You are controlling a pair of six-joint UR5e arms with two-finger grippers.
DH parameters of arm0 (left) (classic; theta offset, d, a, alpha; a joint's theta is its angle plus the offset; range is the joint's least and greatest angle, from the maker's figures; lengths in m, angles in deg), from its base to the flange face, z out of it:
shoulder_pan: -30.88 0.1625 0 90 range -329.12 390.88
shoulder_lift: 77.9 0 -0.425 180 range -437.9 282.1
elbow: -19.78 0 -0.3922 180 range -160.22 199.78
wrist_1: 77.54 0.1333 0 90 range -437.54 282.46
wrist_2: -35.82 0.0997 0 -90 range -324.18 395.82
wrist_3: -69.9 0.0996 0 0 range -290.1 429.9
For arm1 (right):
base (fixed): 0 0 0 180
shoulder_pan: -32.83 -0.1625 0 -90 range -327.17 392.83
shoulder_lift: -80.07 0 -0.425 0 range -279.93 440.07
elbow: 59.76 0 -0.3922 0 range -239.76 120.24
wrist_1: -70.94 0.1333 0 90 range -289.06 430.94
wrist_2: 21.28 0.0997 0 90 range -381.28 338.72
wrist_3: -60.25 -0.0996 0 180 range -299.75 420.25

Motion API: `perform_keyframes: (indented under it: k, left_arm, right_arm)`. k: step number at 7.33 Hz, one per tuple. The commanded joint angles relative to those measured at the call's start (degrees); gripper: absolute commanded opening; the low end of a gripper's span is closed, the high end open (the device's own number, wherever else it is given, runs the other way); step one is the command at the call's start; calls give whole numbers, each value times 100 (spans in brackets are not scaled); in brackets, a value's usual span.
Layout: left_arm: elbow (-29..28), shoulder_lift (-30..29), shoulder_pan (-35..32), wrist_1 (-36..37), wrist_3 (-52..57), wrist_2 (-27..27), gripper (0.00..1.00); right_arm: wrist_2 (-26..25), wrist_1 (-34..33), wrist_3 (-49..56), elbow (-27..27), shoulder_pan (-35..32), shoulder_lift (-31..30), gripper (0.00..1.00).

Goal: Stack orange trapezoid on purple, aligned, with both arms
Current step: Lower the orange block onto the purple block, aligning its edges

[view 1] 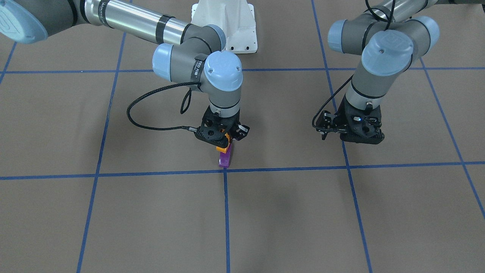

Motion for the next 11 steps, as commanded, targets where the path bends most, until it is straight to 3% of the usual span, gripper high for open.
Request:
perform_keyframes:
  k: [1, 11]
  left_arm:
    - [-6, -5, -9, 1, 0, 0, 100]
    - [-32, 4, -9, 1, 0, 0, 100]
  right_arm:
    - [-7, 124, 6, -6, 1, -16, 0]
    - [-60, 133, 234, -6, 18, -16, 0]
